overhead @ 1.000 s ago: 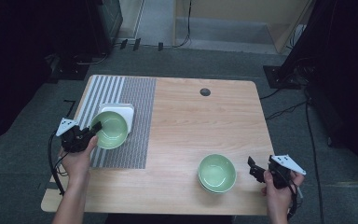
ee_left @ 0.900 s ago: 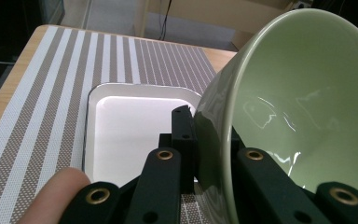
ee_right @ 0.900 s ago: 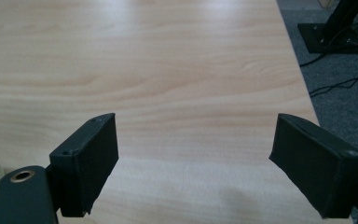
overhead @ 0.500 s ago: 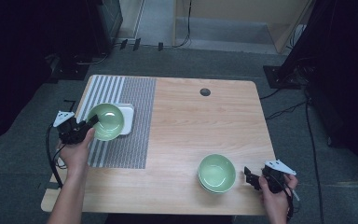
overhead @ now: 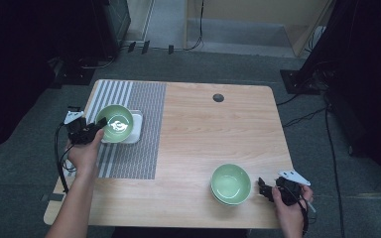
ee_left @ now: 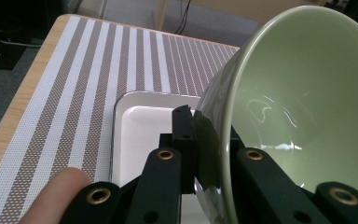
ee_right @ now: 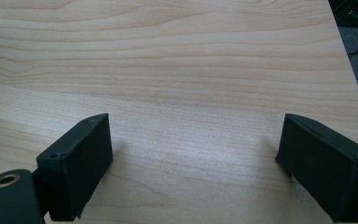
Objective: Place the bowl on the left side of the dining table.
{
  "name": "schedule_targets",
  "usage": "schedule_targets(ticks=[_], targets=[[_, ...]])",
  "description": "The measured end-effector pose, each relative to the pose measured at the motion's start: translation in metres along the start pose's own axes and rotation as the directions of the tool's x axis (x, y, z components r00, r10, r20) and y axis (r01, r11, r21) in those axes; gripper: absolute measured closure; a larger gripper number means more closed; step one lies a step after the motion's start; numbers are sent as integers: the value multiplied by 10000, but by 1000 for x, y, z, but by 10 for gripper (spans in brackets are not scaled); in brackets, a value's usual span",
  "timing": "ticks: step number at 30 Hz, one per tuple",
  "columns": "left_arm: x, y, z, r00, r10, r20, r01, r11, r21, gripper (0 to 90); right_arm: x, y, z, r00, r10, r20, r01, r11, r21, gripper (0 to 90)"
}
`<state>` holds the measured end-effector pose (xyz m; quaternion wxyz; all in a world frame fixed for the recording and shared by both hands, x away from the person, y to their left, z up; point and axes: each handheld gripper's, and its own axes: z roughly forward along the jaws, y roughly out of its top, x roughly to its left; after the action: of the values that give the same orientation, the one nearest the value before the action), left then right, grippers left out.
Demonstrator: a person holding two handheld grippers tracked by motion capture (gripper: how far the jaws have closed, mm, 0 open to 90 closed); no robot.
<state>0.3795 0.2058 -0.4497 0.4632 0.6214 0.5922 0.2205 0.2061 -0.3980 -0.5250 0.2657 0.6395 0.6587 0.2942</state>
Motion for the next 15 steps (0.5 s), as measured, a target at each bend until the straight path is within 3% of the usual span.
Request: schedule_targets(ticks=[15], targets=[[5, 1, 31, 9981, -168, -599, 226, 9949, 988, 842, 0, 1, 1, 10000, 58, 38, -59, 10000, 58, 72]])
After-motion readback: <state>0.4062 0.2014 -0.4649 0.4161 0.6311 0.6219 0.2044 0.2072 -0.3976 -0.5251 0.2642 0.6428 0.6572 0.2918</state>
